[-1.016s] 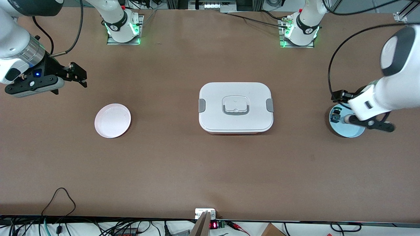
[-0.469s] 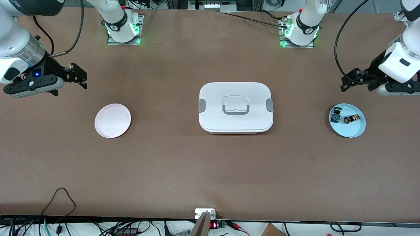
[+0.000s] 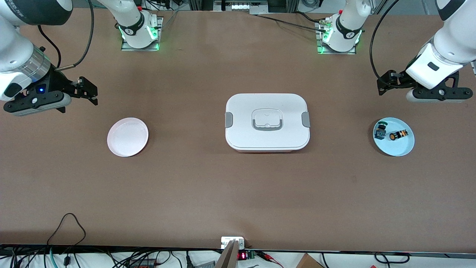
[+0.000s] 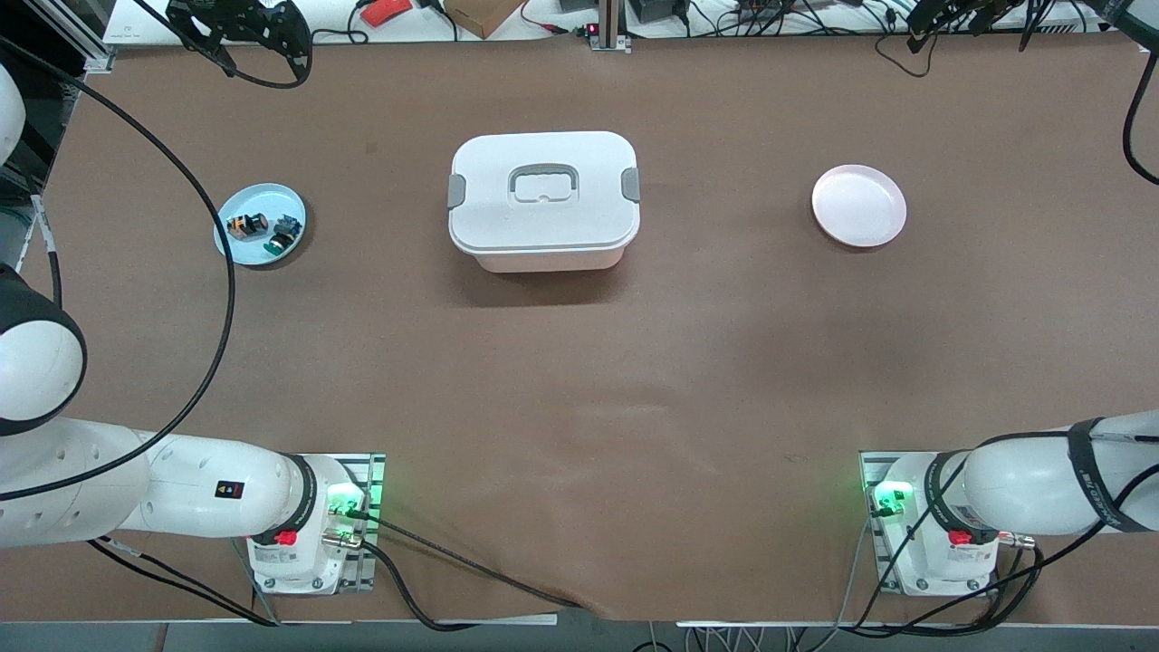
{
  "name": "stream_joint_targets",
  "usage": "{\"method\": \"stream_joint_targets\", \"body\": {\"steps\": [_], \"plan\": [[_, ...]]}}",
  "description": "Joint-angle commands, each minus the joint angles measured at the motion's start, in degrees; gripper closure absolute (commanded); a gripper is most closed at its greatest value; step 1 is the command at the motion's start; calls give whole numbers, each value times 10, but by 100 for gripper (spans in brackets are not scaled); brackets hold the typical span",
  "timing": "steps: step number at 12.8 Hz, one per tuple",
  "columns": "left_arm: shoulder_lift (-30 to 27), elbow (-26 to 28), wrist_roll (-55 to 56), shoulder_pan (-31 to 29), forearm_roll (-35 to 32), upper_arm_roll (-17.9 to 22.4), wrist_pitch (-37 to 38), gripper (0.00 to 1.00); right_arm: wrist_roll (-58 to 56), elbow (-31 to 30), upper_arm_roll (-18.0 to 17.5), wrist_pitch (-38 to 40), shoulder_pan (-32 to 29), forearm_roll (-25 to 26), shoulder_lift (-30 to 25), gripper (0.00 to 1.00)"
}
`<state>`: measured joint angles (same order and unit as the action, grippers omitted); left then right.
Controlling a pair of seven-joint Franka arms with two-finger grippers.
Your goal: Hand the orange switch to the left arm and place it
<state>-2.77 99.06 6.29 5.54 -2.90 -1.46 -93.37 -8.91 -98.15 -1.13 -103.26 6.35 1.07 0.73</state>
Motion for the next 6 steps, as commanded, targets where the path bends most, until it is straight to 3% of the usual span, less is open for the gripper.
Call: {"method": "stream_joint_targets", "body": {"steps": [1, 6], "plan": [[-6, -6, 1, 5, -7, 3, 12, 0, 11, 12, -5, 20, -1, 1, 1, 0], [12, -25, -4, -4, 21, 8, 13, 0, 62, 8, -7, 59, 2, -3, 0, 0]]}}
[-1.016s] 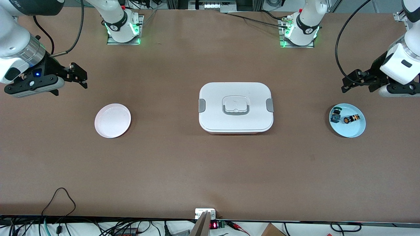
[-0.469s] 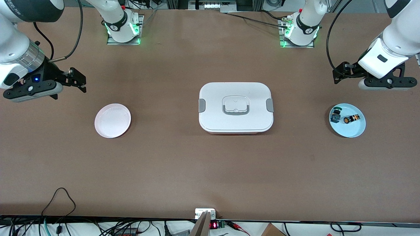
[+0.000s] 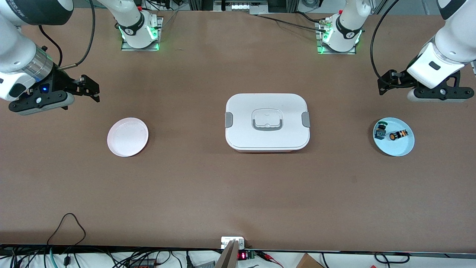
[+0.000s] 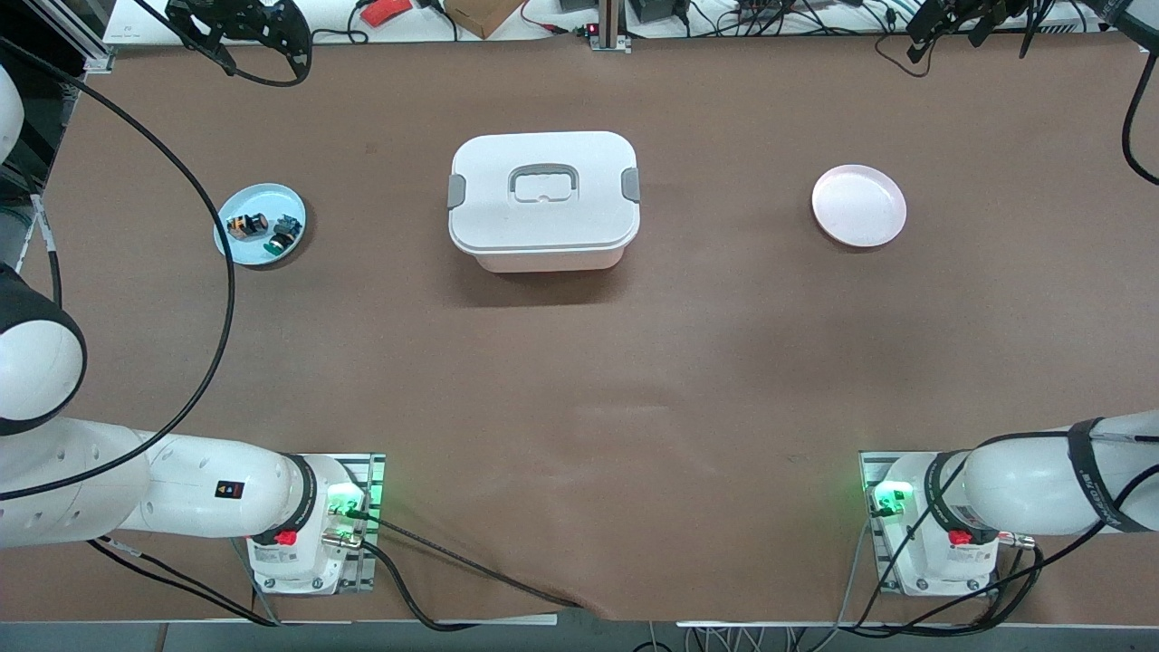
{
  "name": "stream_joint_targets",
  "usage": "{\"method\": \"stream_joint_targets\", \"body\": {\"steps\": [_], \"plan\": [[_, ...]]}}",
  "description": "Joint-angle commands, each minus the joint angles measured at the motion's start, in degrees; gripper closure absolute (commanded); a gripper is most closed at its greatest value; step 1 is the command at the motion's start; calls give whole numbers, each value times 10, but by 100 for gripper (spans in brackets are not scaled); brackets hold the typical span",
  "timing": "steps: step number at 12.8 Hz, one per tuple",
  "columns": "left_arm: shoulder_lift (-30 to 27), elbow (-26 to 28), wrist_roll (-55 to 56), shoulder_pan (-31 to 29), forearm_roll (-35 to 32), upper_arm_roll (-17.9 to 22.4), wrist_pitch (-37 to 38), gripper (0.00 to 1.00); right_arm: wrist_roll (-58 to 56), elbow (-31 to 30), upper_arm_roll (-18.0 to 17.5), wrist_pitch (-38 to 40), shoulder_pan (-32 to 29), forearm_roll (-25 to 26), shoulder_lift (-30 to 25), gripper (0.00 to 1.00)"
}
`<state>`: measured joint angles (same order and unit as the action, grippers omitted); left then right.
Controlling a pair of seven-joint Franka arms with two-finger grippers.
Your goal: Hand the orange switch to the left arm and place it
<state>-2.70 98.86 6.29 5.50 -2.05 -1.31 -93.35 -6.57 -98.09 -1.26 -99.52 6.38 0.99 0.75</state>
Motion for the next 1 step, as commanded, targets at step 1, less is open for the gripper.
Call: {"method": "stream_joint_targets", "body": {"steps": [1], "plan": [[16, -28, -4, -3, 13, 6, 12, 0, 40, 7, -8, 25, 1, 0, 0, 0]]}}
